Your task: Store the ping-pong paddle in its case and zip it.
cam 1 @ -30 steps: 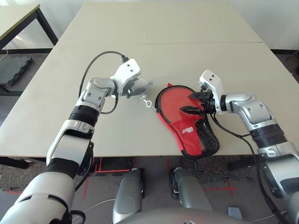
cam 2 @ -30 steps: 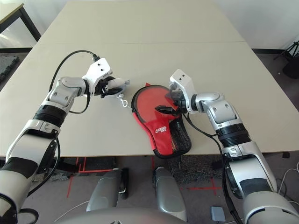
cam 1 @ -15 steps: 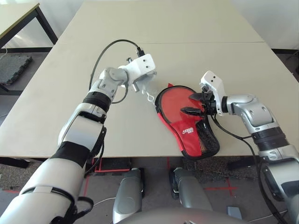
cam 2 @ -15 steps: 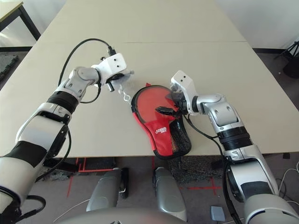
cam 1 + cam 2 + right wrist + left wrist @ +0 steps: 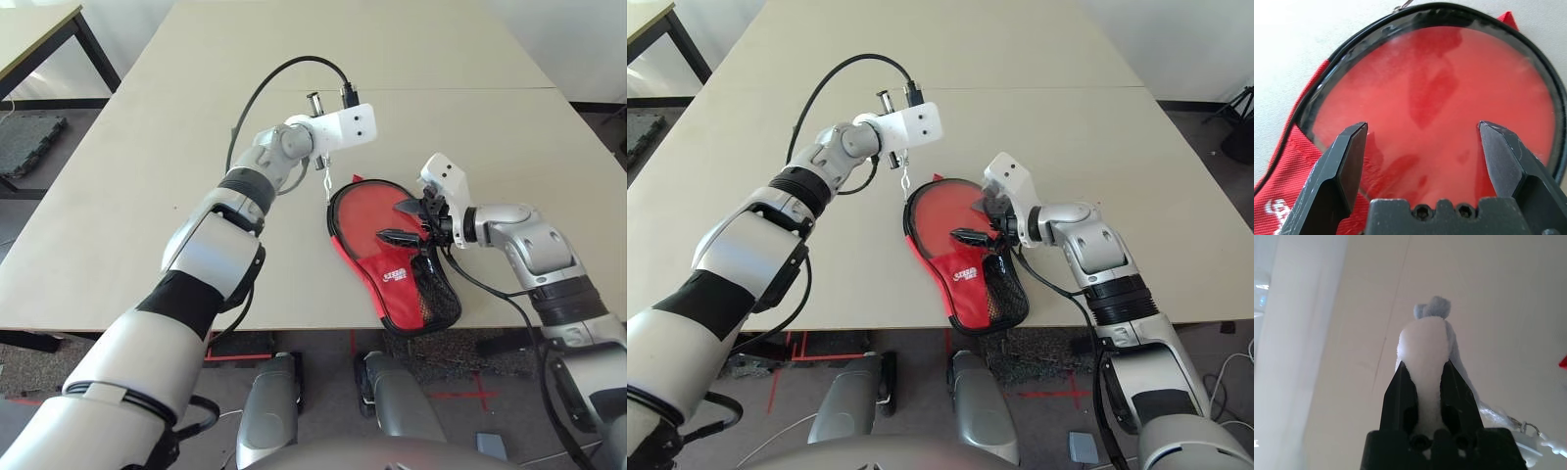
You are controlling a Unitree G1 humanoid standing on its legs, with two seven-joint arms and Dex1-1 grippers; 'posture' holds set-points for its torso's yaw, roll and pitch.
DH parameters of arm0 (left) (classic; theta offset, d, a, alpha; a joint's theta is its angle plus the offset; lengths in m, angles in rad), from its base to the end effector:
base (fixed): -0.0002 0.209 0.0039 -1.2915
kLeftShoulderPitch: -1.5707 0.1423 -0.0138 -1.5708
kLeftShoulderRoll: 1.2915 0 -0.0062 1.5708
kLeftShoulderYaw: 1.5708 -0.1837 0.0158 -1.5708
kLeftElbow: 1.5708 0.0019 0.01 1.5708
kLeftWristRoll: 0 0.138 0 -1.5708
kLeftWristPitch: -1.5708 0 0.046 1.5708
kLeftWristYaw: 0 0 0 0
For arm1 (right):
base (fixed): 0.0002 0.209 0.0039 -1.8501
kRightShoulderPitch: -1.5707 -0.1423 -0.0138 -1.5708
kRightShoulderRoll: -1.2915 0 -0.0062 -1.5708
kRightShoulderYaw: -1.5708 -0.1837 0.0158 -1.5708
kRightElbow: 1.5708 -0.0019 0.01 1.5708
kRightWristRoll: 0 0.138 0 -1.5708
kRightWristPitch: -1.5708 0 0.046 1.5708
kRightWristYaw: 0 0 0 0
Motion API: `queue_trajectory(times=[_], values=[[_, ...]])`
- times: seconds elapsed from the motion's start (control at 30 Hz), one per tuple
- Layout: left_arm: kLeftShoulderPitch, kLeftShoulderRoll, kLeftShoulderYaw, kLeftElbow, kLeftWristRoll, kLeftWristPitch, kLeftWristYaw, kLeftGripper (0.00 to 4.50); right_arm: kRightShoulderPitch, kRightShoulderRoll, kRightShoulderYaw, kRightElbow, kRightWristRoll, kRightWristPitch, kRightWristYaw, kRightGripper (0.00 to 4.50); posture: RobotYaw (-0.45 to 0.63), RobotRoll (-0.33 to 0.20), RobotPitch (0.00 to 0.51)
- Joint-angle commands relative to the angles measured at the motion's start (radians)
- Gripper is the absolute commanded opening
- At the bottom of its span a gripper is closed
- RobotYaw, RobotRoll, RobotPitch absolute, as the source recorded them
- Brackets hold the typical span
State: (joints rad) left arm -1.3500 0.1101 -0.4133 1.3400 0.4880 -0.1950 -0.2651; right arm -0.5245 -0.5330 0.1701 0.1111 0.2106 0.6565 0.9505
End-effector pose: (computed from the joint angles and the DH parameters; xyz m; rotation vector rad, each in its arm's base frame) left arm 0.3739 0.0695 0.1959 1.1350 -0.1010 -0.6068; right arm 0.2882 -0.2031 0.1335 -0.2315 0.4589 0.9785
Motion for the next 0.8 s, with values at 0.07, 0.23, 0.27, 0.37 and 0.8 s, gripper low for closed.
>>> queue_trajectory(times=[0.07,0.23,0.27,0.37,0.8], values=[[-0.022,-0.021,-0.044,0.023,0.074,-0.016,0.066,0.22,0.067,0.001,0.041,-0.006,0.006,0.081,-0.003,4.50,-0.04,0.000,0.170],[-0.018,-0.044,-0.044,0.028,0.089,-0.021,0.077,0.22,0.081,-0.004,0.032,-0.038,0.016,0.103,-0.012,4.50,-0.06,0.000,0.173],[-0.021,-0.051,-0.037,0.027,0.082,-0.025,0.074,0.22,0.083,-0.005,0.032,-0.041,0.016,0.105,-0.014,4.50,-0.06,0.000,0.174],[-0.020,-0.082,-0.027,0.025,0.066,-0.054,0.020,0.22,0.085,-0.007,0.030,-0.042,0.019,0.107,-0.018,4.50,-0.06,0.000,0.174],[-0.078,-0.135,-0.042,0.028,0.117,-0.077,0.191,0.22,0.093,0.002,0.036,-0.064,0.029,0.125,-0.034,4.50,-0.10,0.000,0.180]])
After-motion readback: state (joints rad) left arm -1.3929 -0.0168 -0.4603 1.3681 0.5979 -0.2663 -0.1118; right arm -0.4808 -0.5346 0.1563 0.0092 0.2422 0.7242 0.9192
